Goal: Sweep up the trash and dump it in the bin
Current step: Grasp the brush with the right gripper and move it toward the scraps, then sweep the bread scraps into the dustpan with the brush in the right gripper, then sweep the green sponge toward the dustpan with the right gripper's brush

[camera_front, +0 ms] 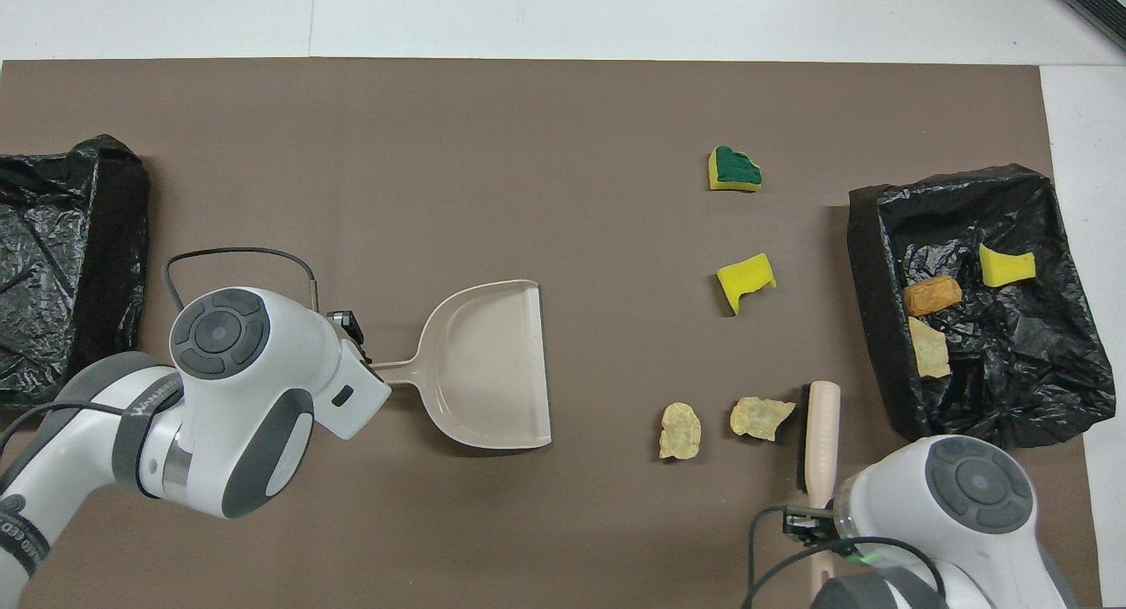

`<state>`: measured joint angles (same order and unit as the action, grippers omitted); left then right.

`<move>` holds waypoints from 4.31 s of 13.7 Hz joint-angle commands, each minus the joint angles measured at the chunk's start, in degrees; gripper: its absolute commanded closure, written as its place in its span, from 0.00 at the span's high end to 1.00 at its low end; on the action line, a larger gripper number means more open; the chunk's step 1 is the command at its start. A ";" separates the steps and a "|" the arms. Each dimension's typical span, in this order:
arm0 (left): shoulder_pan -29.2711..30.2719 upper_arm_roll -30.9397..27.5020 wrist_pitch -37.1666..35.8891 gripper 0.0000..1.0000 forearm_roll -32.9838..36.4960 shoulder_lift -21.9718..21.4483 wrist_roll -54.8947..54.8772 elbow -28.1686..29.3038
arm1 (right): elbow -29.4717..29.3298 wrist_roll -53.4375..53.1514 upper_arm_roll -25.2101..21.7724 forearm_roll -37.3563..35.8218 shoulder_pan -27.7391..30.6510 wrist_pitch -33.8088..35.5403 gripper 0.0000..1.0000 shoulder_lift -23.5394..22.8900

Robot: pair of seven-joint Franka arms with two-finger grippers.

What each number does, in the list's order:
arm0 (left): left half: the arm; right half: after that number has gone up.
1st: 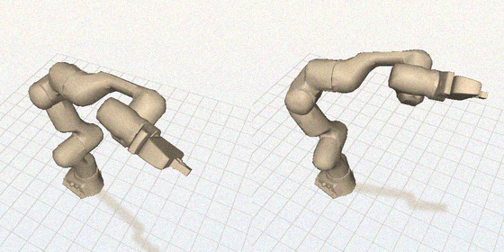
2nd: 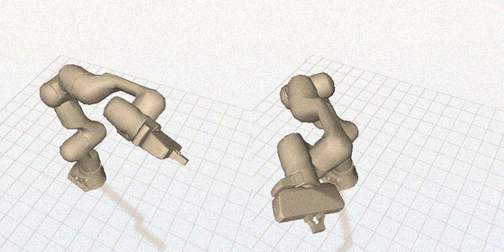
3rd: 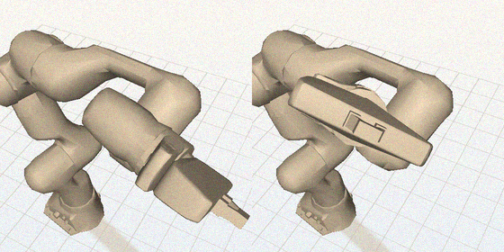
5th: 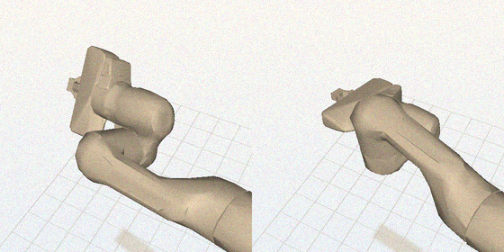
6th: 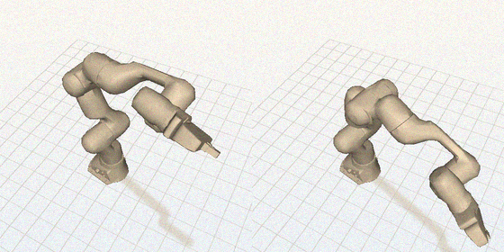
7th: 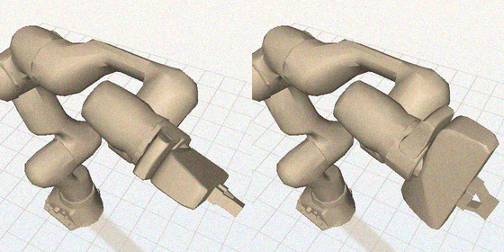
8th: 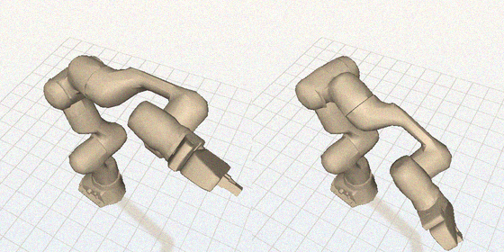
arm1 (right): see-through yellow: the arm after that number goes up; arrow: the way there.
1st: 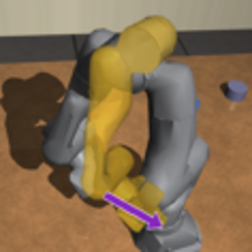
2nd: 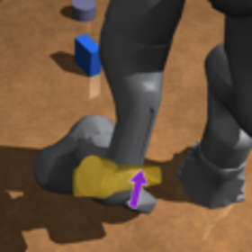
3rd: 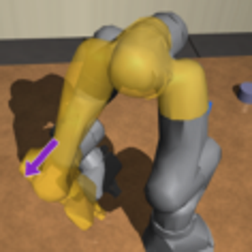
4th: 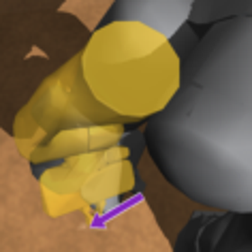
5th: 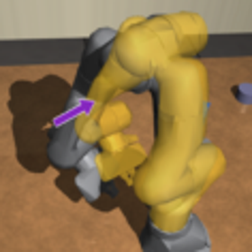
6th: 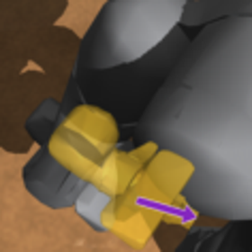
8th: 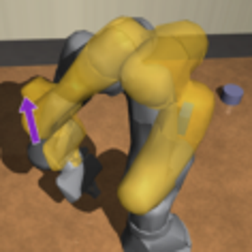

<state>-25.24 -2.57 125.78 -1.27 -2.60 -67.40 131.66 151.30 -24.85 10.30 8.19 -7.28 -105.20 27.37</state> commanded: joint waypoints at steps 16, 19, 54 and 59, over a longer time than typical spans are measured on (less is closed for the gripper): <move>-6.40 -0.24 -1.25 0.00 5.49 -3.64 11.68 5.01 | -23.57 -20.41 0.42 20.55 -30.77 -21.99 0.00 -27.89; -5.62 -0.24 1.74 0.00 5.49 -3.46 10.02 5.63 | -25.35 -17.88 0.43 19.50 -31.74 -21.89 0.00 -28.43; 2.12 -0.33 -0.27 0.00 -1.28 -0.56 13.26 -1.32 | -67.55 29.28 0.33 -23.76 3.69 2.53 0.00 -59.11; 0.45 -0.33 -0.89 0.00 -0.49 -0.04 17.74 -0.79 | -64.48 17.30 0.51 -12.87 -6.67 9.30 0.00 -55.16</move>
<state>-23.42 -2.29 125.84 -1.89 -2.36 -51.67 130.84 82.77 -5.24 10.78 -8.47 -11.50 -96.92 -31.29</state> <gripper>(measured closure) 0.687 0.736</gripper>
